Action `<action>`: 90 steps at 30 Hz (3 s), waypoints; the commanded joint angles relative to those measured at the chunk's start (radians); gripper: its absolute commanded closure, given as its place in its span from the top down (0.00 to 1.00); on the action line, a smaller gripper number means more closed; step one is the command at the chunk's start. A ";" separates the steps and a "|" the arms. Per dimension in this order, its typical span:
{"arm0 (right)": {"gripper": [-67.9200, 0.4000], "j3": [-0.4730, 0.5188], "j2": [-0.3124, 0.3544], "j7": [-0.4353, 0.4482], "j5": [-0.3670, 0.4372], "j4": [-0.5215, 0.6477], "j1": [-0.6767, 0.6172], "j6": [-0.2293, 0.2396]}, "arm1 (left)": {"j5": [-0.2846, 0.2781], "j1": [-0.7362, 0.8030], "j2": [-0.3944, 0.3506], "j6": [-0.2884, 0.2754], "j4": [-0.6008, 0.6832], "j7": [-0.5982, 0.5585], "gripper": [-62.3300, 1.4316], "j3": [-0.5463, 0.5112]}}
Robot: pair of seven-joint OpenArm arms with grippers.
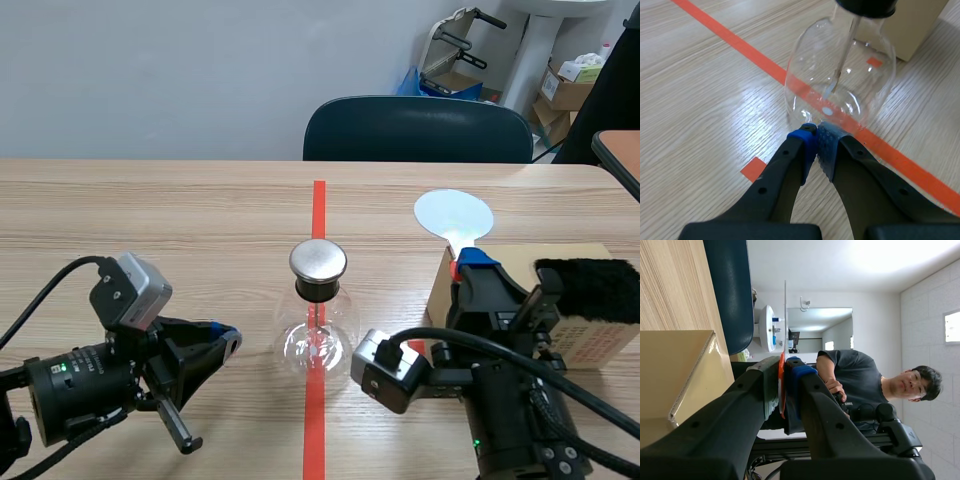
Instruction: Do the electroscope experiment
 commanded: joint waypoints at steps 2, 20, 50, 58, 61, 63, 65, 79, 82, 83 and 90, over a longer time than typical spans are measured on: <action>0.03 0.006 0.003 -0.001 -0.001 0.013 0.014 -0.061 | 0.009 -0.026 0.019 -0.006 -0.016 -0.043 0.08 0.032; 0.03 0.006 0.005 0.008 -0.001 0.013 0.014 -0.061 | 0.005 -0.120 0.060 0.005 -0.137 -0.100 0.08 0.108; 0.03 0.006 0.005 0.008 -0.001 0.013 0.013 -0.061 | 0.005 -0.119 0.060 0.005 -0.137 -0.073 0.08 0.108; 0.03 0.006 0.005 0.007 -0.001 0.013 0.013 -0.061 | 0.005 -0.119 0.060 0.005 -0.137 -0.074 0.08 0.108; 0.03 0.006 0.005 0.007 -0.001 0.013 0.013 -0.061 | 0.005 -0.119 0.060 0.005 -0.137 -0.074 0.08 0.108; 0.03 0.006 0.005 0.007 -0.001 0.013 0.013 -0.061 | 0.005 -0.119 0.060 0.005 -0.137 -0.074 0.08 0.108; 0.03 0.006 0.005 0.007 -0.001 0.013 0.013 -0.061 | 0.005 -0.119 0.060 0.005 -0.137 -0.074 0.08 0.108; 0.03 0.006 0.005 0.007 -0.001 0.013 0.013 -0.061 | 0.005 -0.119 0.060 0.005 -0.137 -0.073 0.08 0.108; 0.03 0.006 0.005 0.007 -0.001 0.013 0.013 -0.061 | 0.005 -0.119 0.060 0.005 -0.137 -0.073 0.08 0.108; 0.03 0.006 0.005 0.007 -0.001 0.013 0.013 -0.061 | 0.005 -0.119 0.060 0.005 -0.137 -0.073 0.08 0.108; 0.03 0.006 0.005 0.007 -0.001 0.013 0.013 -0.061 | 0.006 -0.117 0.060 0.006 -0.137 -0.073 0.08 0.108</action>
